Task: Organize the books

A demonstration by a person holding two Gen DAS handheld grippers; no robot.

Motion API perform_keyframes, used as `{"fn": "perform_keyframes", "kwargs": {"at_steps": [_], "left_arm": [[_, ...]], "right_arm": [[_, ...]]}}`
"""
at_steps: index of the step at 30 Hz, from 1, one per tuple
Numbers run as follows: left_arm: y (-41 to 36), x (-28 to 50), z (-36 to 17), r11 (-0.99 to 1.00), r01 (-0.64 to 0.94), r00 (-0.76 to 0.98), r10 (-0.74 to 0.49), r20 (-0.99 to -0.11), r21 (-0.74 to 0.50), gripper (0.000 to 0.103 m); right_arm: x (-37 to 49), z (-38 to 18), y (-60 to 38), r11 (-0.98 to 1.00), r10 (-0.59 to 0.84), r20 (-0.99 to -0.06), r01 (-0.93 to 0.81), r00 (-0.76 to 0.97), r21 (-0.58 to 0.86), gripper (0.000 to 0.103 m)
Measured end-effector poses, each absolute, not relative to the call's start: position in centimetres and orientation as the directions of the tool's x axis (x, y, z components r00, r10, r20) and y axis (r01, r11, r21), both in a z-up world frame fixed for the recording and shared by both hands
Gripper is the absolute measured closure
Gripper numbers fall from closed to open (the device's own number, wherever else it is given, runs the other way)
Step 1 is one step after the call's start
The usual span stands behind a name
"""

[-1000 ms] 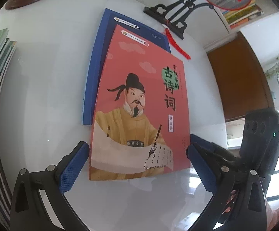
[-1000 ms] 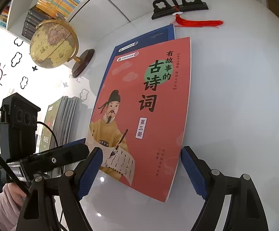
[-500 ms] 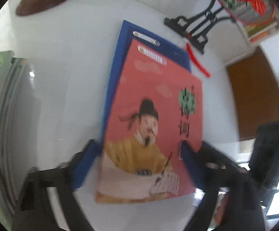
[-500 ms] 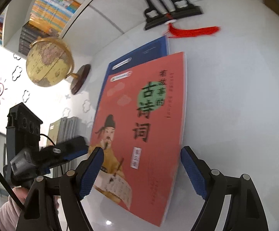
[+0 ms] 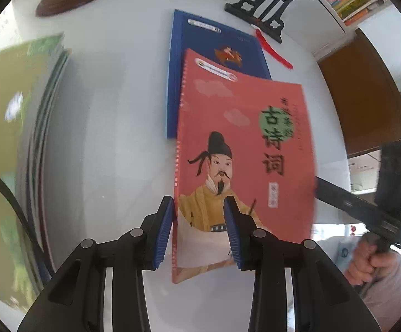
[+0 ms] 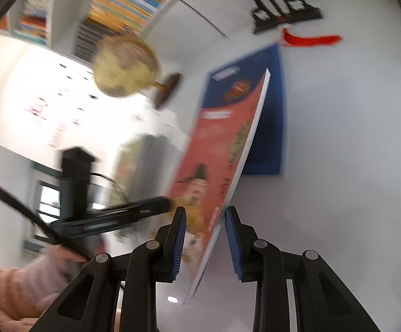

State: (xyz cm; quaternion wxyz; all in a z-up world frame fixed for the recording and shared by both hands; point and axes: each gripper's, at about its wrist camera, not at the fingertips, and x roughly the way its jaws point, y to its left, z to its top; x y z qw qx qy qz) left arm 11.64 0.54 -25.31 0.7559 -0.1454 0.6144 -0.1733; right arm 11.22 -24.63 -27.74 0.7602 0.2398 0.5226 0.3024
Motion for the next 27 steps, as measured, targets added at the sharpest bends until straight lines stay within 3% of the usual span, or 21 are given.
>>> {"fn": "perform_keyframes", "kwargs": {"at_steps": [5,10,13,27], "left_arm": [[1.3,11.3,-25.2,0.846,0.043,0.181,-0.529,-0.829,-0.531,0.070],[0.7,10.5,-22.8,0.825,0.136,0.241,-0.565,-0.789,-0.549,0.070],[0.6,10.7,-22.1,0.808,0.157,0.245,-0.588,-0.770,-0.567,0.070],[3.2,11.1,-19.0,0.760,0.169,0.316,-0.645,-0.696,-0.628,0.070]], "right_arm": [[10.9,-29.4,-25.6,0.756,0.645,-0.705,-0.108,0.296,0.646,0.073],[10.5,-27.0,-24.8,0.733,0.677,-0.669,-0.201,0.306,0.650,0.077],[10.2,-26.3,-24.2,0.762,0.646,-0.693,-0.217,0.319,0.611,0.076],[8.5,-20.7,-23.0,0.764,0.645,-0.646,-0.318,0.408,0.561,0.077]]}}
